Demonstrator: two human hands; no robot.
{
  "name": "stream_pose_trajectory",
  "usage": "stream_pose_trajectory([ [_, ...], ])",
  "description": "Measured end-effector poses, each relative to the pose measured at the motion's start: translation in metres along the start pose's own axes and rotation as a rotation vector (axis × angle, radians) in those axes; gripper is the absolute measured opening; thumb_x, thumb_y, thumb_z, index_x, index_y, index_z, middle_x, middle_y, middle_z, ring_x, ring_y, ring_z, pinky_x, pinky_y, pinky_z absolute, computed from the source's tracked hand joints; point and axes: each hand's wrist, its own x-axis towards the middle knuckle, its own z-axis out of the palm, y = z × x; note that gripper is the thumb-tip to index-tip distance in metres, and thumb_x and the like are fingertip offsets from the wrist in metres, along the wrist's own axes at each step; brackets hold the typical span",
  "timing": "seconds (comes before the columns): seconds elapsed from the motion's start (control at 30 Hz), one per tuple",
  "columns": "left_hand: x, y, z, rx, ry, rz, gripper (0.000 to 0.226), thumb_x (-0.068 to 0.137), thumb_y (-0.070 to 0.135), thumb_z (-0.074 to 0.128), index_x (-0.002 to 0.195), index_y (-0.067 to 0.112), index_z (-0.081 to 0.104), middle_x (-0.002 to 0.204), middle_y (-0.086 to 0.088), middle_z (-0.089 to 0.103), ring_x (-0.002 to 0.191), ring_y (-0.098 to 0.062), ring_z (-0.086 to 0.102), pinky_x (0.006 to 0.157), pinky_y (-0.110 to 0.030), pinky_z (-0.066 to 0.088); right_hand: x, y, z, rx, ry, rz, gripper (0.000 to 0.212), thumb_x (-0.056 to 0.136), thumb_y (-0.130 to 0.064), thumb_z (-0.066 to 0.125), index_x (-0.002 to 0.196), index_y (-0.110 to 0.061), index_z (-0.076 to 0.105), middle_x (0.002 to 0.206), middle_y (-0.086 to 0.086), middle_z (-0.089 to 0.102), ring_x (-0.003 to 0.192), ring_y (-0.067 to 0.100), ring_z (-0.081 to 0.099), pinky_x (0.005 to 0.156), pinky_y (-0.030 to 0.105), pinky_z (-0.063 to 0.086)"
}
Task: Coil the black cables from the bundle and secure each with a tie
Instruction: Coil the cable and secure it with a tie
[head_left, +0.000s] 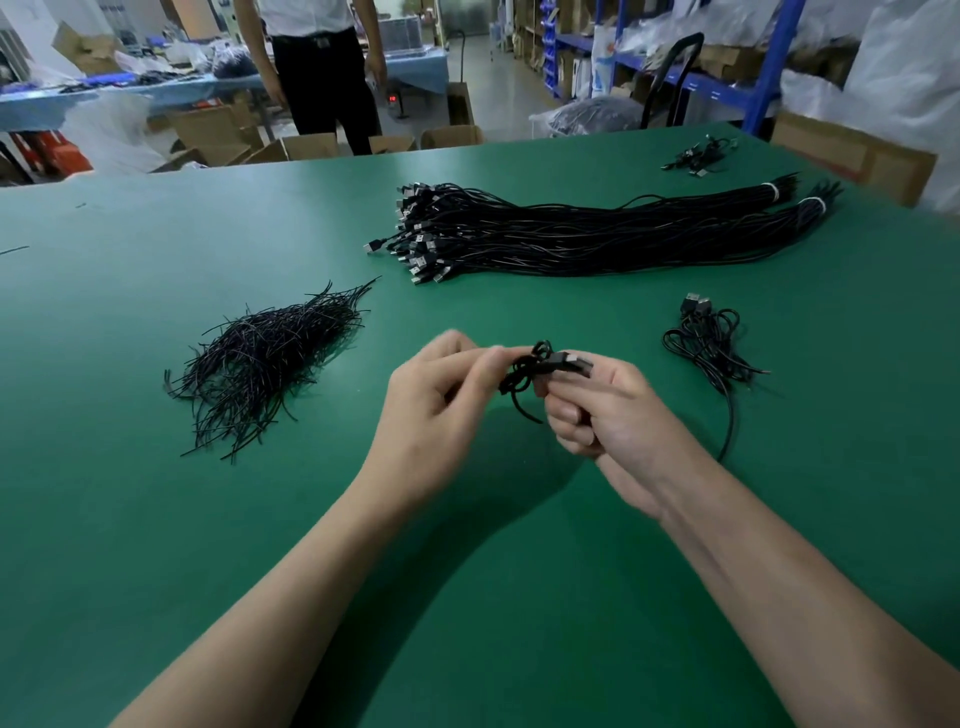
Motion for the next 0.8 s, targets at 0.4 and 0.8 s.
stream_pose_trajectory([
  [0.4, 0.005, 0.004, -0.006, -0.529, -0.130, -0.451, 0.056, 0.067, 0.023, 0.084, 0.120, 0.020, 0.067, 0.080, 0.005, 0.072, 0.074, -0.007, 0.066, 0.074, -0.018, 0.052, 0.002, 0.004, 0.000, -0.732, 0.192, -0.370, 0.025, 0.098, -0.016, 0.060, 0.073, -0.016, 0.062, 0.054, -0.009, 0.048, 0.050, 0.006, 0.038, 0.050, 0.021, 0.029],
  [0.8, 0.007, 0.012, -0.009, 0.307, -0.028, 0.384, 0.021, 0.086, 0.005, 0.078, 0.102, 0.018, 0.080, 0.098, 0.000, 0.066, 0.087, -0.017, 0.060, 0.078, -0.025, 0.046, 0.006, 0.004, -0.006, 0.189, -0.089, 0.106, 0.031, 0.103, -0.006, 0.045, 0.078, -0.014, 0.061, 0.054, -0.006, 0.036, 0.043, 0.004, 0.025, 0.040, 0.016, 0.021],
])
